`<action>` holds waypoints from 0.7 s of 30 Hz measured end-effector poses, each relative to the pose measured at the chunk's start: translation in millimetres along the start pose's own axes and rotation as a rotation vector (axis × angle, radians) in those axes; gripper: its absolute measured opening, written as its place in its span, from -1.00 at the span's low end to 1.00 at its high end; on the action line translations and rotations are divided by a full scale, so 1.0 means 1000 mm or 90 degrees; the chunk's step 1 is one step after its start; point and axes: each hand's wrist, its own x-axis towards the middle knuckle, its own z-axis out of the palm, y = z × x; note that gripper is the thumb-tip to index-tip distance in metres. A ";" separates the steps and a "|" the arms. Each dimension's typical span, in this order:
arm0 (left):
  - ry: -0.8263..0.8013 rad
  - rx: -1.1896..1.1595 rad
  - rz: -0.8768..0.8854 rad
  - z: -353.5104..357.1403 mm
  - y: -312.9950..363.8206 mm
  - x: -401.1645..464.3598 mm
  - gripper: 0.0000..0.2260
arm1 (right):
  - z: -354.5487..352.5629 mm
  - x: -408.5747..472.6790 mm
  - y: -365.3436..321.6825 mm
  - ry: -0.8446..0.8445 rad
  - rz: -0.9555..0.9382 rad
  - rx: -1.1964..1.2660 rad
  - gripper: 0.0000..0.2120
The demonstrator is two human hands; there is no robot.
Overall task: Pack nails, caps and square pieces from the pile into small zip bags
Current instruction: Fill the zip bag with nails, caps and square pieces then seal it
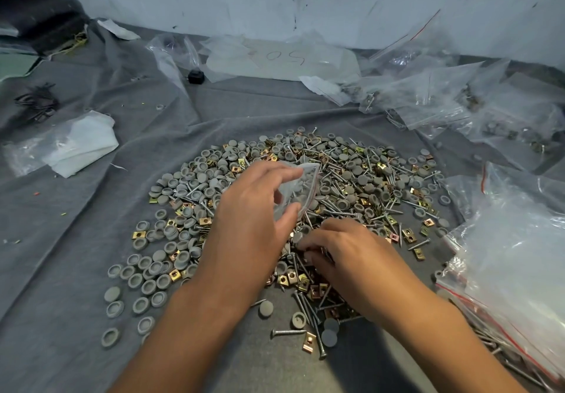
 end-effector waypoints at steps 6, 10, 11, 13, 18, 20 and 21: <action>0.000 -0.002 0.000 -0.001 0.000 0.000 -0.55 | 0.005 0.004 0.002 0.010 0.081 0.020 -0.79; -0.004 0.005 0.002 0.000 0.000 0.000 -0.56 | 0.006 0.008 -0.003 0.010 0.087 -0.001 -0.79; -0.004 0.005 0.001 0.000 0.001 0.000 -0.56 | 0.005 0.009 -0.004 0.013 0.086 -0.013 -0.80; -0.003 0.005 0.000 0.000 0.000 -0.001 -0.56 | 0.004 0.010 -0.007 0.014 0.089 -0.031 -0.81; 0.004 0.002 0.002 0.000 0.000 0.000 -0.56 | 0.006 0.003 -0.008 -0.006 0.100 -0.072 -0.83; 0.004 0.003 0.005 0.000 0.000 0.000 -0.56 | 0.007 0.001 -0.007 -0.025 0.112 -0.095 -0.79; 0.003 0.005 0.006 0.000 0.000 0.000 -0.55 | 0.006 0.001 -0.007 -0.032 0.118 -0.102 -0.77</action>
